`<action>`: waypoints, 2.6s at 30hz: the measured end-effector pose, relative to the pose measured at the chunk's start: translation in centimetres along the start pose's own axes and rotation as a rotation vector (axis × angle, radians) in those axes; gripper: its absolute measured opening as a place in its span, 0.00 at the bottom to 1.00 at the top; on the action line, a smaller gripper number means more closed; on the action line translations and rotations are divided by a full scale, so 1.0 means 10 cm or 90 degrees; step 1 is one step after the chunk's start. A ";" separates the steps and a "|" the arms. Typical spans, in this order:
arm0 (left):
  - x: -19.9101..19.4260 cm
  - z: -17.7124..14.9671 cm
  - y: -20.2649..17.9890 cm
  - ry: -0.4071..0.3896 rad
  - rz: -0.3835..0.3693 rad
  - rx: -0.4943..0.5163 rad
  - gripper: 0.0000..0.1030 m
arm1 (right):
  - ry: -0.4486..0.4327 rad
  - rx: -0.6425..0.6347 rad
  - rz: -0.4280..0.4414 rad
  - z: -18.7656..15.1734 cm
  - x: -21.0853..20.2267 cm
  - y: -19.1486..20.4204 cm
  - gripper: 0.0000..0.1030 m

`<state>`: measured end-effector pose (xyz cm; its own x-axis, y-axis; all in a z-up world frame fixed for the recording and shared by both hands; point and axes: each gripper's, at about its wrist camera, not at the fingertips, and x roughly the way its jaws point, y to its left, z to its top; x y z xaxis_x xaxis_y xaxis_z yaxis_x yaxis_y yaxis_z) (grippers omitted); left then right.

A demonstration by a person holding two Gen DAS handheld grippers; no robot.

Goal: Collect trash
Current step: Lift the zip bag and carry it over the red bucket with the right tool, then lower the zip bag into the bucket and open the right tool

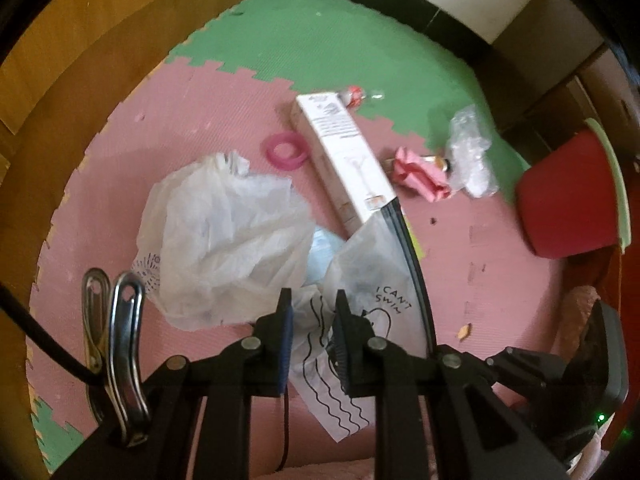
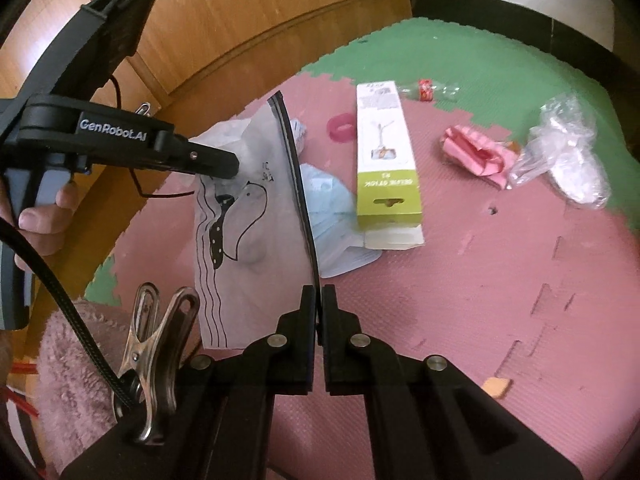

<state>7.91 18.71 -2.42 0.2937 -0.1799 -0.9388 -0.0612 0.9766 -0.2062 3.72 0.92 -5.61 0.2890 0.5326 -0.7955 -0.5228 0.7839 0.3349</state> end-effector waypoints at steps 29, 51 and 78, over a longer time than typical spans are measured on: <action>-0.88 0.04 -1.41 -0.156 -0.035 0.116 0.18 | -0.123 0.004 -0.062 -0.09 -1.48 -0.39 0.03; -1.11 0.39 -3.04 -0.226 -0.087 0.188 0.17 | -0.287 0.089 -0.167 -0.13 -2.78 -1.31 0.04; -0.98 0.87 -4.75 -0.292 -0.125 0.316 0.17 | -0.407 0.203 -0.297 -0.11 -3.46 -2.46 0.04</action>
<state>16.28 -24.84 18.96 0.6347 -0.3968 -0.6631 0.4442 0.8895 -0.1071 5.69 -37.20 13.10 0.8662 0.1358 -0.4808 -0.0151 0.9690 0.2465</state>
